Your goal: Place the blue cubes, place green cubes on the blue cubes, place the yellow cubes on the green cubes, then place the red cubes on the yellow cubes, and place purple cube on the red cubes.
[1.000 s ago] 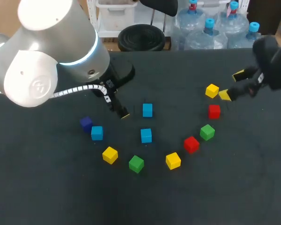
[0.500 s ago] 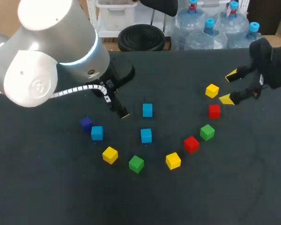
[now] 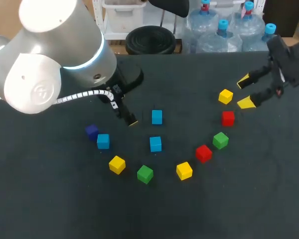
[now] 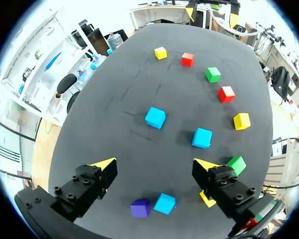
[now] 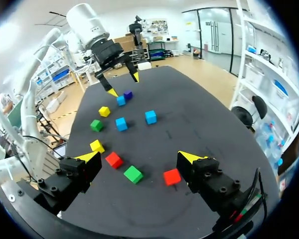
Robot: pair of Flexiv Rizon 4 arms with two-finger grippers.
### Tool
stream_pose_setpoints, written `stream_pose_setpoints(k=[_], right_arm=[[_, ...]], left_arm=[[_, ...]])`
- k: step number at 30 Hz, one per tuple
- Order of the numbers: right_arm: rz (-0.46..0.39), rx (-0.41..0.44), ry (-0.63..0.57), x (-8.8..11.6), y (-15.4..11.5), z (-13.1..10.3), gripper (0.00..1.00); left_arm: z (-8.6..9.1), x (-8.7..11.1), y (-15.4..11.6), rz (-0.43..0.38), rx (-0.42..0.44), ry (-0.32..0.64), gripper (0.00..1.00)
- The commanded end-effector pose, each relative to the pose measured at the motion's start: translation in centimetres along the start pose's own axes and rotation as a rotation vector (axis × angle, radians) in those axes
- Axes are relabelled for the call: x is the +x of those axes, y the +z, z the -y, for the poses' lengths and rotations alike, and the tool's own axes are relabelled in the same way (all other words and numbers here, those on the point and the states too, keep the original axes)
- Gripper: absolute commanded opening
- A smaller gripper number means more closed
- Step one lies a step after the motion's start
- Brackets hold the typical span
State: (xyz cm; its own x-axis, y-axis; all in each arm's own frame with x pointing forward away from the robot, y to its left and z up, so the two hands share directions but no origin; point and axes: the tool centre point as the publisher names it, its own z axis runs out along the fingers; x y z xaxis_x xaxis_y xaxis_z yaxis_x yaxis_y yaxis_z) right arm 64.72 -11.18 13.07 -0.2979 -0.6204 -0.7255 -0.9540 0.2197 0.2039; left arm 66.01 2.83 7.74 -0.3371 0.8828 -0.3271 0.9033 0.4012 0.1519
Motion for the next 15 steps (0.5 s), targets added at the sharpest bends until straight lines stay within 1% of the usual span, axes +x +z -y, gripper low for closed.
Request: stream_pose_setpoints(k=[1, 13, 15], right_arm=[[0.003, -0.139, -0.001, -0.03, 0.03, 0.5, 1.0], [0.003, -0.139, -0.001, -0.03, 0.03, 0.5, 1.0], [-0.001, -0.143, -0.036, -0.45, 0.52, 0.16, 1.0]], left_arm=[[-0.02, -0.03, -0.01, -0.002, -0.001, 0.0, 1.0], [-0.02, -0.03, -0.01, -0.002, -0.001, 0.0, 1.0], [-0.02, -0.03, -0.01, -0.002, -0.001, 0.0, 1.0]])
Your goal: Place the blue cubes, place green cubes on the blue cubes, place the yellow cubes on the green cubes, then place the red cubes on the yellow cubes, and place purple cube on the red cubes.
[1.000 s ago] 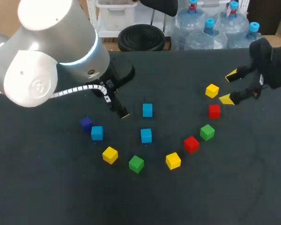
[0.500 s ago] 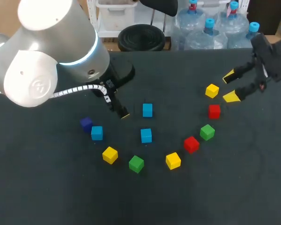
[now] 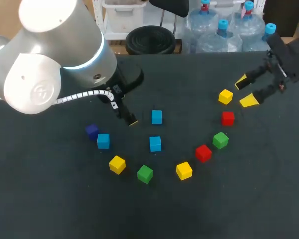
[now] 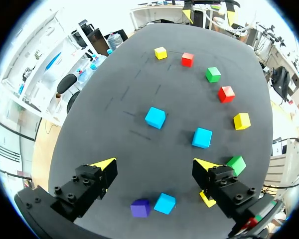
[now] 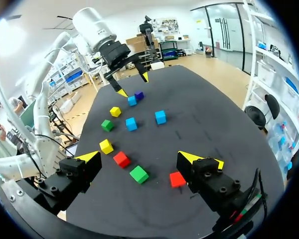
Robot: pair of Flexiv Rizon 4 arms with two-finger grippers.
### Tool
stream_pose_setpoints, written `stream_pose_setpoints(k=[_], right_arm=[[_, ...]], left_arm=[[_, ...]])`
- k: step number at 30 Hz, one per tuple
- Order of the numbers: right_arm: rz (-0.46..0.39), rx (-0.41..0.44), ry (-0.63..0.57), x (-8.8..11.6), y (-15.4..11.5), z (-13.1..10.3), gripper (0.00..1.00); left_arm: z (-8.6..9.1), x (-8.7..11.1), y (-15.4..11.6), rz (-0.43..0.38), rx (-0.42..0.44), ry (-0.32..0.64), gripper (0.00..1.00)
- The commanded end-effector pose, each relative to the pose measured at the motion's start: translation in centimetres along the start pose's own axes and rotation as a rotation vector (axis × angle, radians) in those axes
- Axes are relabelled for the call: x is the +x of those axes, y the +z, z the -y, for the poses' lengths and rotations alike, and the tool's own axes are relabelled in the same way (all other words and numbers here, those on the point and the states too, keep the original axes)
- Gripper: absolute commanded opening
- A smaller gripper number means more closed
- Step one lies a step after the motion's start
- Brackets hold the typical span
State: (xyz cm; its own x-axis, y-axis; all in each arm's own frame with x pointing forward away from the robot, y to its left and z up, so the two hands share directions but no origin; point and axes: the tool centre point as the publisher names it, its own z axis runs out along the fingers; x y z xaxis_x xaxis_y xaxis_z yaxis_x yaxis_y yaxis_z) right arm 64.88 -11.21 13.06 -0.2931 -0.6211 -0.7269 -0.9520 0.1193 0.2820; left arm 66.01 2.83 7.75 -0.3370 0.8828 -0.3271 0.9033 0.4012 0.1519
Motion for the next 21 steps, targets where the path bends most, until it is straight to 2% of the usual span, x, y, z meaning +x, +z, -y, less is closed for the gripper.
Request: stream_pose_setpoints(k=[1, 7, 16, 21], right_arm=[[-0.003, -0.023, -0.056, -0.6, 0.8, -0.1, 1.0], [-0.008, 0.0, -0.146, -1.5, 2.5, -1.3, 1.0], [-0.035, 0.154, -0.147, -2.1, 5.3, -3.5, 1.0], [-0.006, 0.174, -0.158, -2.4, 7.3, -4.2, 1.0]], left_arm=[[0.0, 0.0, 0.0, -0.002, -0.001, 0.0, 1.0], [0.0, 0.0, 0.0, -0.002, -0.001, 0.0, 1.0], [0.0, 0.0, 0.0, -0.002, -0.001, 0.0, 1.0], [0.0, 0.0, 0.0, -0.002, -0.001, 0.0, 1.0]])
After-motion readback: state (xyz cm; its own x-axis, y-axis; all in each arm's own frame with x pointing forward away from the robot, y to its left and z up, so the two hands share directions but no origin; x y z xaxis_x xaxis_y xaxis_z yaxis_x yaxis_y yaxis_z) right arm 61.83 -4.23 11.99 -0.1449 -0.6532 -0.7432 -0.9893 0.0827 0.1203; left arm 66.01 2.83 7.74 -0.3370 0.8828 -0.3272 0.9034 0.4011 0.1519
